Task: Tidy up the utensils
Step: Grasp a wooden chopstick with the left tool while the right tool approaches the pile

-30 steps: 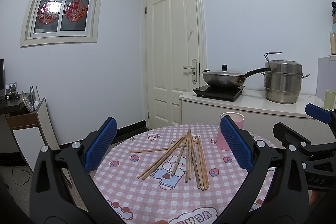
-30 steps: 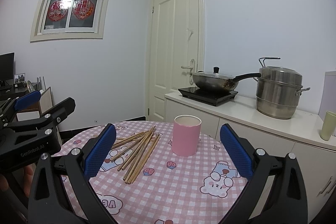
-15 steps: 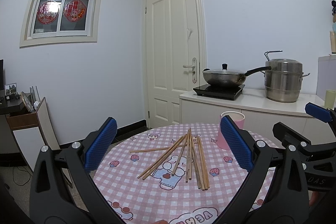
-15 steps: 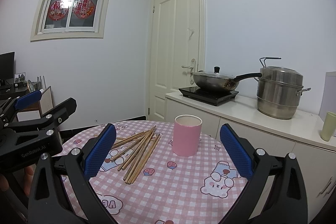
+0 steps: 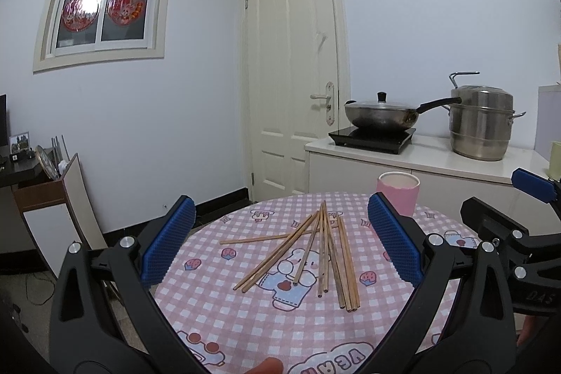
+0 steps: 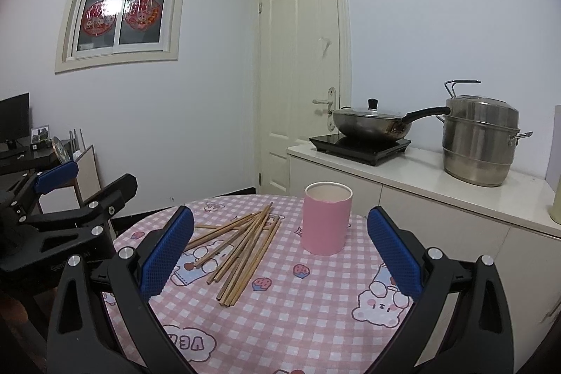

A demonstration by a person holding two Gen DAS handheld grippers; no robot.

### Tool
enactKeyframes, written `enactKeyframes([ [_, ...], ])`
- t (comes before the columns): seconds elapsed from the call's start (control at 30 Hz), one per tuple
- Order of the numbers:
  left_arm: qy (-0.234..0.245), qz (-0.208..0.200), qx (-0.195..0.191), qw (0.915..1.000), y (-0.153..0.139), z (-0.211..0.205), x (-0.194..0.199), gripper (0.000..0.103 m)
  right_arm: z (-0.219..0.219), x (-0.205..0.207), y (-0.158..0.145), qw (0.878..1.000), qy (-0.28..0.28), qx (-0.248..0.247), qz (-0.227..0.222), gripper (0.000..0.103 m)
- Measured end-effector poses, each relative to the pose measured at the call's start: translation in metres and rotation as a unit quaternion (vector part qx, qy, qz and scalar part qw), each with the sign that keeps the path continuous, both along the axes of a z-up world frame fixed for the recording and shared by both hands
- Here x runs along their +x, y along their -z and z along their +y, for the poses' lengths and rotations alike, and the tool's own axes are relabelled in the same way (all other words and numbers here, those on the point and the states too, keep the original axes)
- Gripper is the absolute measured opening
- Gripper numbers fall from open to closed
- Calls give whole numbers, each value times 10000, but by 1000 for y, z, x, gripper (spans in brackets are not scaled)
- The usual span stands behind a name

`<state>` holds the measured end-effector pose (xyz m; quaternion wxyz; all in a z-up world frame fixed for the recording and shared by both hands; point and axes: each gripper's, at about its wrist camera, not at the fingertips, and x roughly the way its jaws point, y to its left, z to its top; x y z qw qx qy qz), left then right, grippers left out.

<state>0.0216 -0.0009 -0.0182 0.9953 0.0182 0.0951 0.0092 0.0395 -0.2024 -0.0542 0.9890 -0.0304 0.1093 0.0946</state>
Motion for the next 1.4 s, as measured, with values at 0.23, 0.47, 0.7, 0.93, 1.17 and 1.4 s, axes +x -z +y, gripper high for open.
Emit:
enactKeyframes([
  [0.23, 1, 293, -79, 9995, 12, 6, 19, 97, 4, 22, 12, 9992, 42, -75, 389, 96],
  [0.47, -37, 810, 21, 9967, 32, 15, 46, 97, 14, 52, 35, 9954, -151, -150, 939, 96],
  [0.7, 224, 1565, -56, 9874, 56, 31, 86, 97, 20, 86, 51, 9921, -52, -296, 1222, 96],
  [0.93, 333, 2365, -44, 9711, 79, 58, 142, 97, 30, 125, 67, 9873, -41, -692, 1428, 96],
  [1.17, 467, 2826, 221, 9578, 90, 66, 192, 97, 42, 159, 81, 9792, -187, -1075, 1712, 95],
  [1.4, 1046, 3232, 406, 9397, 104, 37, 222, 73, 40, 176, 89, 9727, -275, -1198, 1968, 85],
])
